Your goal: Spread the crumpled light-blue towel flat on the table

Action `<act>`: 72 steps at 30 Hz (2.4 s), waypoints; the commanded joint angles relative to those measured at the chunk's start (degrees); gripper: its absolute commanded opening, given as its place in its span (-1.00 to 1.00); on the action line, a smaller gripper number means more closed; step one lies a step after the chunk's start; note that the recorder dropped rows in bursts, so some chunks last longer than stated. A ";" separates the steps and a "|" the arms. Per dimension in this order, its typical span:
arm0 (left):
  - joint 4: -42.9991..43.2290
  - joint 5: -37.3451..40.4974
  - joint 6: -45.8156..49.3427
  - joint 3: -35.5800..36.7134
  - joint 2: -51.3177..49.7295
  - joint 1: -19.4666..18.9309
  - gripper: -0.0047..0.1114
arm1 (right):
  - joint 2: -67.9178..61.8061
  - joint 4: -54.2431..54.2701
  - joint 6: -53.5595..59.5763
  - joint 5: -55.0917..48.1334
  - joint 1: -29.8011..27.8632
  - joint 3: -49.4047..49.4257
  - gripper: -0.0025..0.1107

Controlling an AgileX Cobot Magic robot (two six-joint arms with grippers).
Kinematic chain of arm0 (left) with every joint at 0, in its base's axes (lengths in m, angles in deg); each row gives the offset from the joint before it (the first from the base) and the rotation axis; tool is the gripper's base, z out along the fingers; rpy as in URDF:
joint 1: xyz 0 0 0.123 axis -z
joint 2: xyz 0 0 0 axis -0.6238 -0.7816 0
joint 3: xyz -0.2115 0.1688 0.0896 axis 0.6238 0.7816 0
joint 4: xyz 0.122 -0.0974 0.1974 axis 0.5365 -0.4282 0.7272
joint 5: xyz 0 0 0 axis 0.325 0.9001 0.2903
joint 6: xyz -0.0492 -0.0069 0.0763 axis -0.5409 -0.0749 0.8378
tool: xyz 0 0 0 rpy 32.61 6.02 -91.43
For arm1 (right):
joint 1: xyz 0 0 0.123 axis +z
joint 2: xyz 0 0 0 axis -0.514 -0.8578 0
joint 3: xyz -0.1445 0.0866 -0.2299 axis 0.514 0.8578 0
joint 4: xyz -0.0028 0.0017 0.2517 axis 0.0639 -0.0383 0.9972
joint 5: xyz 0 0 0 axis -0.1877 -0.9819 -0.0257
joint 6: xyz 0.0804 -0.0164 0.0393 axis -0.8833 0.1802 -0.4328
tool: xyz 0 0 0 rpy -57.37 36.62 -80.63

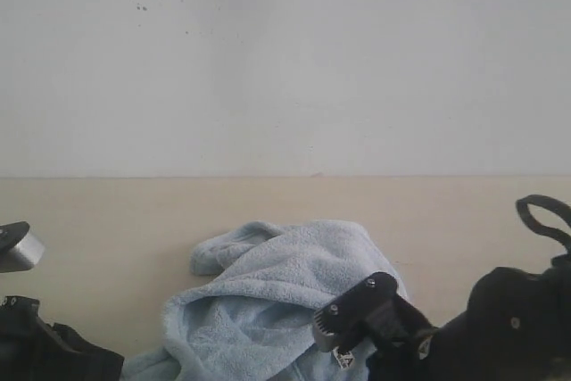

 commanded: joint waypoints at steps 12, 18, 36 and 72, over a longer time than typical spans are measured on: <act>-0.11 0.62 -1.09 0.30 0.42 0.15 -0.85 | -13.11 0.31 2.16 -1.44 1.37 -9.59 -0.15; -0.11 0.62 -1.09 0.30 0.42 0.15 -0.85 | -15.94 0.31 2.34 -2.99 1.37 -9.59 -0.19; 6.45 0.14 -11.67 -0.97 14.33 -0.07 -0.85 | -8.89 -51.22 -43.73 -21.55 1.27 -9.49 -0.95; 19.79 18.82 -20.87 -10.40 11.72 0.08 -0.05 | 34.91 -67.36 -32.17 -44.57 1.27 -9.49 -0.96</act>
